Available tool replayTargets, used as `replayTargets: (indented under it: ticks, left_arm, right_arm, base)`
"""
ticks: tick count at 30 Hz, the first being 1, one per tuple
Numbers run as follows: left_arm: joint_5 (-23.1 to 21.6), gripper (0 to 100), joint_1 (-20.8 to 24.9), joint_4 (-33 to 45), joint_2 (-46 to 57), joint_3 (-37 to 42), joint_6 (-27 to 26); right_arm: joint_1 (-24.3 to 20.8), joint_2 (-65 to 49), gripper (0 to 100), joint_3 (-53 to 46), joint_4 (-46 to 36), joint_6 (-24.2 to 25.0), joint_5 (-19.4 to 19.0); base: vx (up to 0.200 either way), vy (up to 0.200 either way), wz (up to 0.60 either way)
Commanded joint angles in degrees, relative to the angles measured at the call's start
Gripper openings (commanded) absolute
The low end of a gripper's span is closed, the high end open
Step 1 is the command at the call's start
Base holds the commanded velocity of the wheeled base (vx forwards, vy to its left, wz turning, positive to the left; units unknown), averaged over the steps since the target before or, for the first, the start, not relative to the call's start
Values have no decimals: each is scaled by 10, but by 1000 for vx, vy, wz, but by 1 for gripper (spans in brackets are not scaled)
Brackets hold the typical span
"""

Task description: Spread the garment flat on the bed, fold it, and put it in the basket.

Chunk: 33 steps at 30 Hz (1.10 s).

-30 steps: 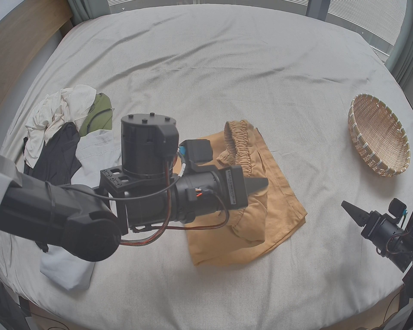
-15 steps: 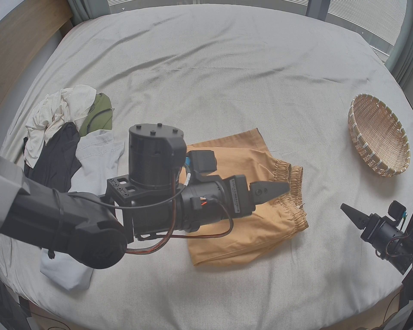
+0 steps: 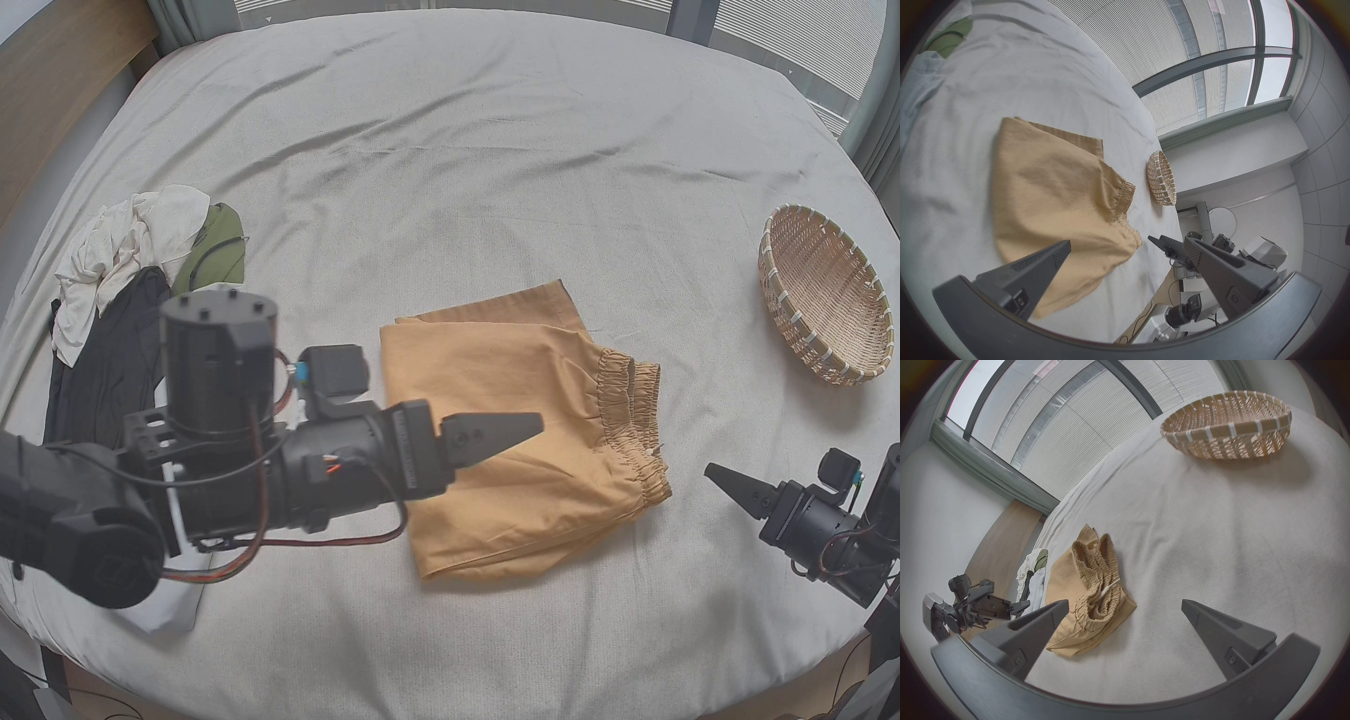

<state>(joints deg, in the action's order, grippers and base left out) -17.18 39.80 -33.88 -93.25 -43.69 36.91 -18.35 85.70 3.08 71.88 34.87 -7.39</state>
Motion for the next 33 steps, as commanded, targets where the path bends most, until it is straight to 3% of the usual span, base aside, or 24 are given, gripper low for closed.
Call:
replayTargets:
  ticks: [1, 10, 16, 33]
  left_arm:
    - [7, 100, -46, 3, 139, 110, 1]
    - [21, 100, -63, 6, 192, 159, 18]
    - [21, 100, -66, 9, 221, 163, 48]
    - [21, 100, -67, 3, 228, 194, 49]
  right_arm:
    - [-37, 77, 100, 39, 1, 13, 0]
    - [-48, 148, 100, 63, 44, 20, 0]
    - [-70, 248, 100, 65, 164, 19, 4]
    - [-111, 266, 100, 99, 164, 21, 5]
  base:
    - [0, 0, 0]
    - [0, 0, 0]
    - [0, 0, 0]
    - [0, 0, 0]
